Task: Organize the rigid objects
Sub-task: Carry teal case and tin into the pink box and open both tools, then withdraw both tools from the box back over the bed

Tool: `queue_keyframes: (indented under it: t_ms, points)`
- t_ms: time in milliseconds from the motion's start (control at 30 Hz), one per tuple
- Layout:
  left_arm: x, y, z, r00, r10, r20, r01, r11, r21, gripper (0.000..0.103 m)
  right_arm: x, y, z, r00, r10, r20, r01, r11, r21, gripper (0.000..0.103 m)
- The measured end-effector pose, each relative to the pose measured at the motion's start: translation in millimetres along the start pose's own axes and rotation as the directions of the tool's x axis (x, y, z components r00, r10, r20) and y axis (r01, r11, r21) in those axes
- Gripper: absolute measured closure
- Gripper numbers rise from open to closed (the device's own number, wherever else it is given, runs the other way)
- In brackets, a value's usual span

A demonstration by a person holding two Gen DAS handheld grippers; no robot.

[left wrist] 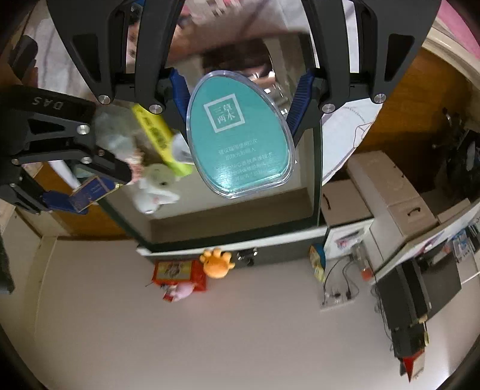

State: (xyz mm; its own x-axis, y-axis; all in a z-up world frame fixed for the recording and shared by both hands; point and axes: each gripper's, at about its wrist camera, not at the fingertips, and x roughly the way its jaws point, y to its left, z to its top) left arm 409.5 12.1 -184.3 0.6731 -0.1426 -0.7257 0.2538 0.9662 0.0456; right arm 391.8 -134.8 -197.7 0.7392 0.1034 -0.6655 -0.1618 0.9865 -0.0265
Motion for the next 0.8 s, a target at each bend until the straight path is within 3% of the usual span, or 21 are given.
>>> queue_keyframes:
  t_ms: [167,267,300,367,467,533,633,800]
  points:
    - [28,7,-1,0.999,-0.005,-0.048,0.004,1.0,-0.022,0.045,27,-6,2,0.999,-0.016,-0.034,0.016,1.0,-0.007,0.019]
    - [28,10,-1,1.0,0.009,-0.023,-0.01,0.999,-0.032,0.044,35,-7,0,0.999,-0.002,-0.045,0.002,1.0,-0.008,0.018]
    - [26,12,0,1.0,0.016,-0.01,-0.016,0.999,-0.045,0.043,35,-7,0,0.999,0.001,-0.037,-0.002,1.0,-0.012,0.017]
    - [20,14,0,1.0,0.009,0.01,-0.008,0.998,-0.066,0.028,31,-5,0,1.0,-0.007,-0.022,0.007,1.0,-0.016,0.014]
    - [3,14,-3,0.999,0.004,0.051,-0.001,0.998,-0.069,0.009,17,-7,2,1.0,0.0,0.025,0.0,1.0,0.006,0.012]
    - [-12,13,-6,0.997,0.003,0.082,0.003,0.997,-0.078,0.0,2,-8,2,0.998,-0.023,0.053,0.022,1.0,0.012,0.002]
    - [-45,14,-15,0.988,0.001,0.154,0.015,0.995,-0.101,0.0,-26,-6,1,0.993,-0.036,0.109,0.035,0.999,0.014,0.0]
    - [-99,8,-32,0.959,0.078,0.272,-0.049,0.992,-0.114,0.0,-83,0,-10,0.981,-0.047,0.187,0.044,0.999,0.02,0.0]
